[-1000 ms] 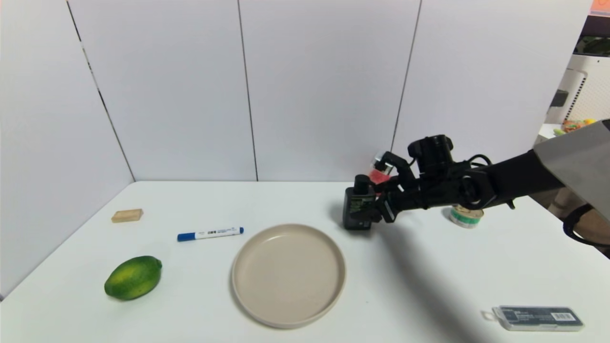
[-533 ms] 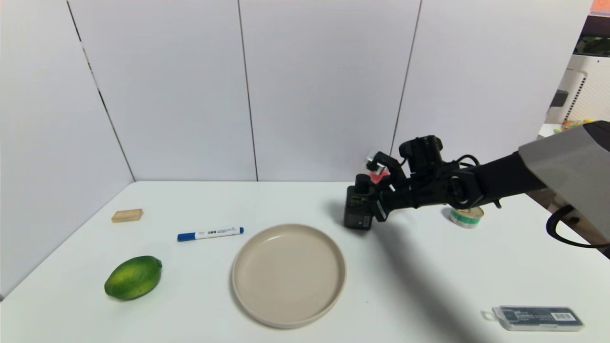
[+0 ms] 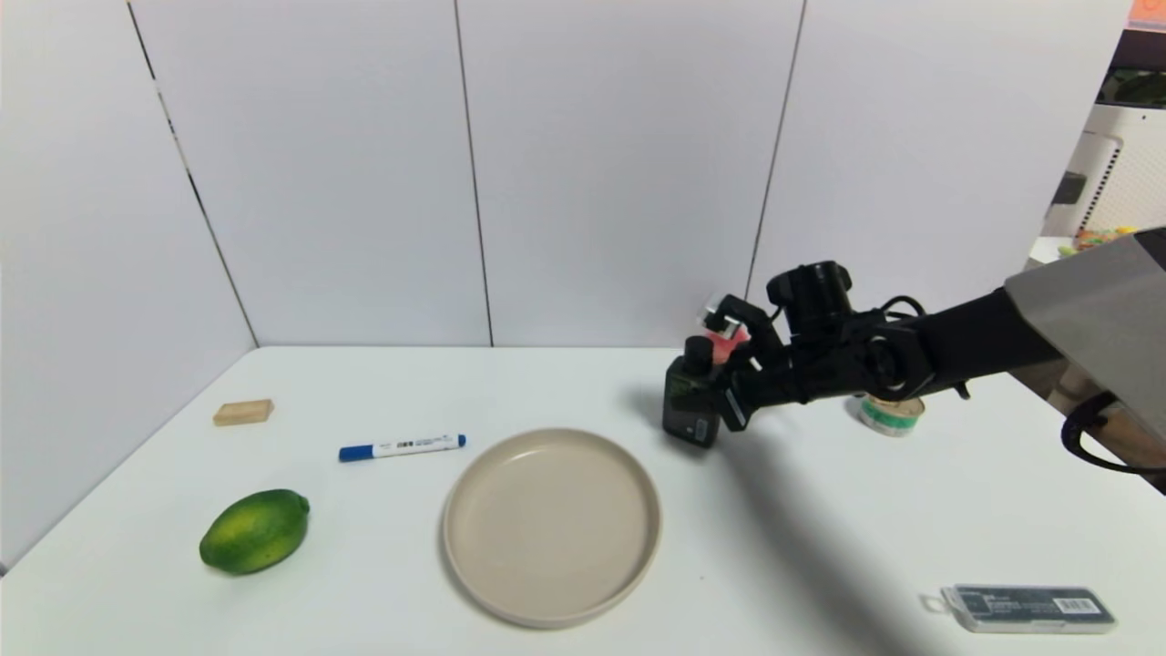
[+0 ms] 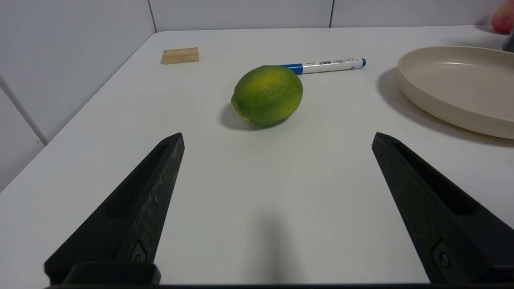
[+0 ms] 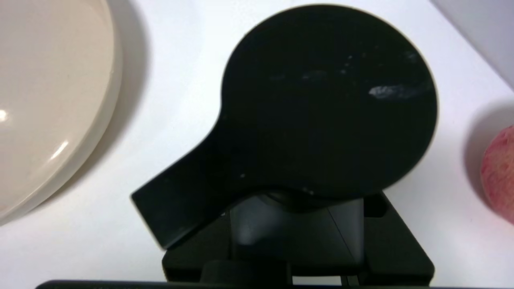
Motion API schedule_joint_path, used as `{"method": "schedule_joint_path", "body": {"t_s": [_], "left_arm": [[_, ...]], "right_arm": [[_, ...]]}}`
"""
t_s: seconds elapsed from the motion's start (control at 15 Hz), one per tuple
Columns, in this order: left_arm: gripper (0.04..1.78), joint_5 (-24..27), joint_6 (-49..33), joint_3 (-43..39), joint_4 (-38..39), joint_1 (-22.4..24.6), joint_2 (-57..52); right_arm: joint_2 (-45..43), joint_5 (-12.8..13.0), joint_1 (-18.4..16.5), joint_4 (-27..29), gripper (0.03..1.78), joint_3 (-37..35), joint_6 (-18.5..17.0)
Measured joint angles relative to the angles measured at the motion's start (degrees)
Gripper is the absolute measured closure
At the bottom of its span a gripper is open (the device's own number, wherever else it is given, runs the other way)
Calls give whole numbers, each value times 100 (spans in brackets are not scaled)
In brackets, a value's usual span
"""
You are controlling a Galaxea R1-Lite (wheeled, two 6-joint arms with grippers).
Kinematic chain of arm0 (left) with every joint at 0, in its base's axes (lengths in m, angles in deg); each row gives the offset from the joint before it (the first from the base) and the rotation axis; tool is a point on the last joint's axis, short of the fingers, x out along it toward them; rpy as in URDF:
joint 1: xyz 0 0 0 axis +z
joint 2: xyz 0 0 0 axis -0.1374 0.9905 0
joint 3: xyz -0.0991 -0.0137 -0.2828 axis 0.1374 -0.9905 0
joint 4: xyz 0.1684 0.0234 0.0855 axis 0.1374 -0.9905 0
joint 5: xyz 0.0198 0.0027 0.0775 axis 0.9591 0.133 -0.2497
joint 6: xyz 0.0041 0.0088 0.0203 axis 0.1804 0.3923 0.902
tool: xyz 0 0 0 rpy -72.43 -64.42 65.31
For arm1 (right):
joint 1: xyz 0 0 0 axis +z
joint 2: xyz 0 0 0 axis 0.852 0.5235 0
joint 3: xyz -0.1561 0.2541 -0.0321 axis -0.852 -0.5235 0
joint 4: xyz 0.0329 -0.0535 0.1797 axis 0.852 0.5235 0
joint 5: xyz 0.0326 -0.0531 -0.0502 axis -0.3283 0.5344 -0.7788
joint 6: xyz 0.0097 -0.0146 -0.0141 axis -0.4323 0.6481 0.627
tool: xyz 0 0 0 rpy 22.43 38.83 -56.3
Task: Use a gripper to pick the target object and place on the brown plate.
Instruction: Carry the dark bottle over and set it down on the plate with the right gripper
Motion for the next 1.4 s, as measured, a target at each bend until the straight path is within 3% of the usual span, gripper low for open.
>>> {"method": "schedule_joint_path", "body": {"t_s": [0.13,0.27,0.53,0.67,0.93,1.2,1.4], "left_arm": [[13,0,0,0,0,0,0],[13,2,2,0,0,0,0],[13,2,2,0,0,0,0],[13,0,2,0,0,0,0],[13,0,2,0,0,2,0],[13,0,0,0,0,0,0],[13,0,2,0,0,0,0]], "right_arm": [[-210,-4,33,206,117,-9,-28],[-540,-1,210,328,117,30,-293],[-1285,112,1044,355,117,179,-1525],[-1615,300,1552,350,117,0,-1890],[-1940,385,2110,316,117,-756,-1952],[-1770,512,2263,-22,117,-1108,-1914],[-1456,656,2328,-712,117,-1248,-1905]]}}
